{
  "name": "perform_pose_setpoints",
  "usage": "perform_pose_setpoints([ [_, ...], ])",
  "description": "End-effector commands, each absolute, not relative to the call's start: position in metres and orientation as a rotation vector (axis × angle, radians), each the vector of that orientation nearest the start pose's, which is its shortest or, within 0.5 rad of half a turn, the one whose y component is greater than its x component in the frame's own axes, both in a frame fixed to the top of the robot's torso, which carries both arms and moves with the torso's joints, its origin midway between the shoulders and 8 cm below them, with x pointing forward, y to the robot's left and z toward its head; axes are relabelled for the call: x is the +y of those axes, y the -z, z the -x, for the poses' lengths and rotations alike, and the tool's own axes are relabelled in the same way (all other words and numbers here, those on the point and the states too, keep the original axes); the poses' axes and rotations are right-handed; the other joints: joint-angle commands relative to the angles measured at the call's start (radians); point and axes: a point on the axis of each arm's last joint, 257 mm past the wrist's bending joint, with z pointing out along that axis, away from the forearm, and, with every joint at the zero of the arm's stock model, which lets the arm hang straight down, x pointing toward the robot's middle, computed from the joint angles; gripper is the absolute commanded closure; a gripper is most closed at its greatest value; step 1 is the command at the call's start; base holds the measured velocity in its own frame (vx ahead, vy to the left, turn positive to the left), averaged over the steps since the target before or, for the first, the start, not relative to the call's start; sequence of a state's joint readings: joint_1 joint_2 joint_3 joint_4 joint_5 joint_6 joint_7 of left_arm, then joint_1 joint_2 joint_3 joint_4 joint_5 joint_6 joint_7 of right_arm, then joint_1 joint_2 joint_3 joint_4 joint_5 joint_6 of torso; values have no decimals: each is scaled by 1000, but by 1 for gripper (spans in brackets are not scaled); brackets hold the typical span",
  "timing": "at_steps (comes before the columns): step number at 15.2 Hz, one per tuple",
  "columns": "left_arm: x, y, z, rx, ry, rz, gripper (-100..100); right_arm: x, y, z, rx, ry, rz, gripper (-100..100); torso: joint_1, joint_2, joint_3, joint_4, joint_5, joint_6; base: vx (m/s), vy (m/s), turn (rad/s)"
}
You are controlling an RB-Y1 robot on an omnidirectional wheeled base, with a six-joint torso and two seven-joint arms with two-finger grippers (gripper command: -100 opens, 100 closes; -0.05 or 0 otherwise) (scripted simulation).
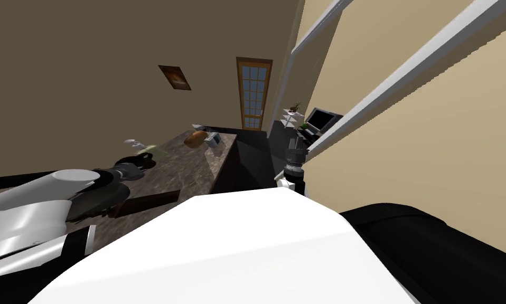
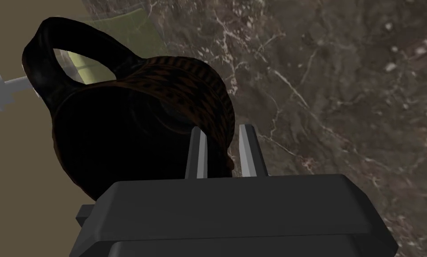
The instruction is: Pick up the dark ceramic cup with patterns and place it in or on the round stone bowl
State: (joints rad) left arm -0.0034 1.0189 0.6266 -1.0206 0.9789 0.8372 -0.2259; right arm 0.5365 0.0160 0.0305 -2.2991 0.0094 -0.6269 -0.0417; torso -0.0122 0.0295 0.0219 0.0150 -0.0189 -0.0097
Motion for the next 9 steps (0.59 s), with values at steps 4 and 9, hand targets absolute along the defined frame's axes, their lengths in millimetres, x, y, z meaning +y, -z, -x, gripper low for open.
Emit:
perform_pose_setpoints([
  [4,809,176,-350,928,541,1992,100,-269,-44,-316,515,-1377,-588,0,0,2,2,1,-1,-2,-154,53,-91],
  [9,833,173,-338,843,526,1965,100,-269,-44,-316,515,-1377,-588,0,-5,2,2,1,-3,-3,-126,22,-62],
])
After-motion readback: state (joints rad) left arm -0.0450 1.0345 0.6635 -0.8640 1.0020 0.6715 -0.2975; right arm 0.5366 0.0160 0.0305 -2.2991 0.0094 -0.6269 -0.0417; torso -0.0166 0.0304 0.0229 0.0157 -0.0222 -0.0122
